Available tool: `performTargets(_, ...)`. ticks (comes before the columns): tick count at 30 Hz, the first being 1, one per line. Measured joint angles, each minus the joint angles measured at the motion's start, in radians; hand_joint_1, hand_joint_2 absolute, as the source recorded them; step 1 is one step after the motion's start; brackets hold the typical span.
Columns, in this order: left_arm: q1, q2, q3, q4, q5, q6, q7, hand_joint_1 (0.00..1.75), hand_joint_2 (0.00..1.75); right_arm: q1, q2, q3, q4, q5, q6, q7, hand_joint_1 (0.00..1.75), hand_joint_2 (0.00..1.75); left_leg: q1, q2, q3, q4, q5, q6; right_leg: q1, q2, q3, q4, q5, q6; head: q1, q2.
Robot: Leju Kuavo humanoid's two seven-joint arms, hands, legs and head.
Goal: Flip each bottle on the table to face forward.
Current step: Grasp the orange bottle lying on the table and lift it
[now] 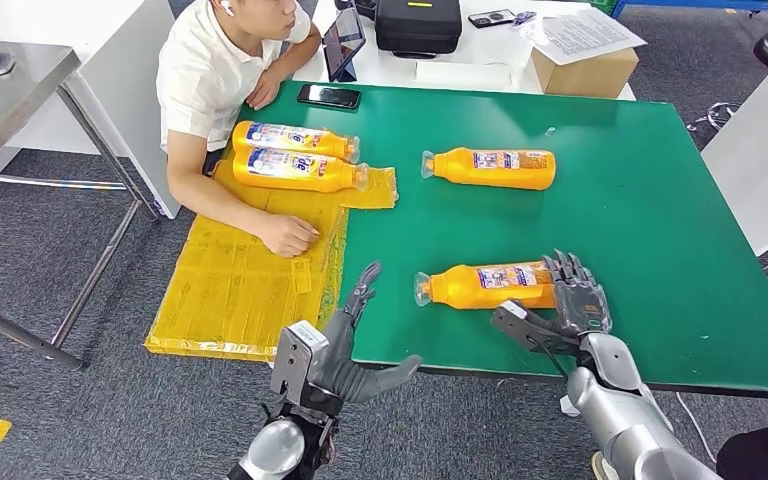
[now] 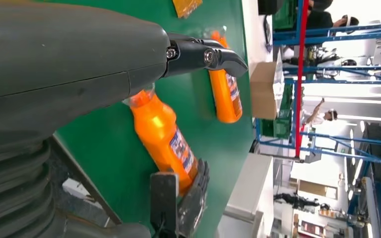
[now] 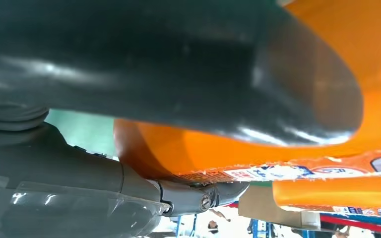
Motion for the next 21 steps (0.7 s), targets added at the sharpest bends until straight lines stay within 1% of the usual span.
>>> performTargets(1,0.000,0.000,0.000,0.001,0.013,-0.009,0.006,0.00,1.75,-0.004,0.000,0.006,0.004,0.004,0.003,0.004,0.00,0.00,0.000,0.000,0.000,0.000,0.000,0.000,0.000,0.000,0.000,0.000,0.000,0.000,0.000,0.000)
performTargets(2,0.000,0.000,0.000,0.002,0.026,-0.018,0.013,0.00,1.75,-0.009,0.000,0.012,0.008,0.008,0.006,0.007,0.04,0.00,0.000,0.000,0.000,0.000,0.000,0.000,0.000,0.000,0.000,0.000,0.000,0.000,0.000,0.000)
performTargets(3,0.000,0.000,0.001,0.003,0.036,-0.025,0.019,0.00,1.75,-0.013,0.000,0.018,0.012,0.011,0.010,0.010,0.39,0.00,0.000,0.000,0.000,0.000,0.000,0.000,0.000,0.000,0.000,0.000,0.000,0.000,0.000,0.000)
performTargets(5,0.000,0.000,0.001,0.006,0.050,-0.035,0.026,0.00,1.75,-0.020,0.000,0.027,0.019,0.013,0.016,0.015,1.19,0.87,0.000,0.000,0.001,0.000,0.000,0.000,0.000,0.000,0.000,0.000,0.000,0.000,0.000,0.000)
performTargets(6,0.000,0.000,0.001,0.008,0.061,-0.042,0.031,0.00,1.75,-0.024,0.000,0.031,0.022,0.014,0.020,0.016,1.52,1.31,0.000,0.000,0.001,0.000,0.000,0.000,0.000,0.000,0.001,0.000,0.000,0.000,0.000,0.000)
performTargets(7,0.000,0.000,0.001,0.010,0.076,-0.051,0.037,0.00,1.75,-0.028,0.000,0.035,0.025,0.015,0.027,0.019,1.34,1.75,0.000,0.000,0.001,0.000,0.000,0.000,0.000,0.000,0.001,0.000,0.000,0.000,0.000,0.000)
performTargets(10,0.001,-0.001,0.002,0.017,0.124,-0.081,0.056,0.00,1.75,-0.044,-0.002,0.051,0.036,0.029,0.056,0.036,0.19,1.75,0.000,0.003,0.002,0.000,0.000,0.000,0.000,0.001,0.001,0.000,0.000,0.000,0.000,0.000)
performTargets(11,0.001,-0.001,0.002,0.018,0.138,-0.088,0.062,0.00,1.75,-0.050,-0.004,0.058,0.040,0.037,0.066,0.047,0.02,1.75,0.000,0.003,0.003,0.000,0.000,0.000,0.000,0.001,0.001,0.000,0.000,0.000,0.000,0.000)
performTargets(12,0.002,-0.002,0.003,0.019,0.151,-0.094,0.069,0.00,1.75,-0.056,-0.006,0.066,0.045,0.047,0.077,0.060,0.00,1.75,0.000,0.004,0.003,0.000,0.000,0.000,0.000,0.002,0.002,0.000,0.000,0.000,0.000,0.000)
performTargets(16,0.003,-0.003,0.002,0.022,0.178,-0.106,0.084,0.00,1.75,-0.075,-0.015,0.101,0.061,0.087,0.098,0.108,0.00,0.00,0.000,0.003,0.005,0.000,0.000,0.000,0.000,0.001,0.004,0.000,0.000,0.000,0.000,0.000)
performTargets(21,0.002,-0.003,0.001,0.033,0.201,-0.118,0.091,0.00,1.75,-0.091,-0.027,0.149,0.074,0.141,0.098,0.156,0.00,0.00,0.000,0.002,0.007,0.000,0.000,0.000,0.000,0.001,0.006,0.000,0.000,0.000,0.000,0.000)
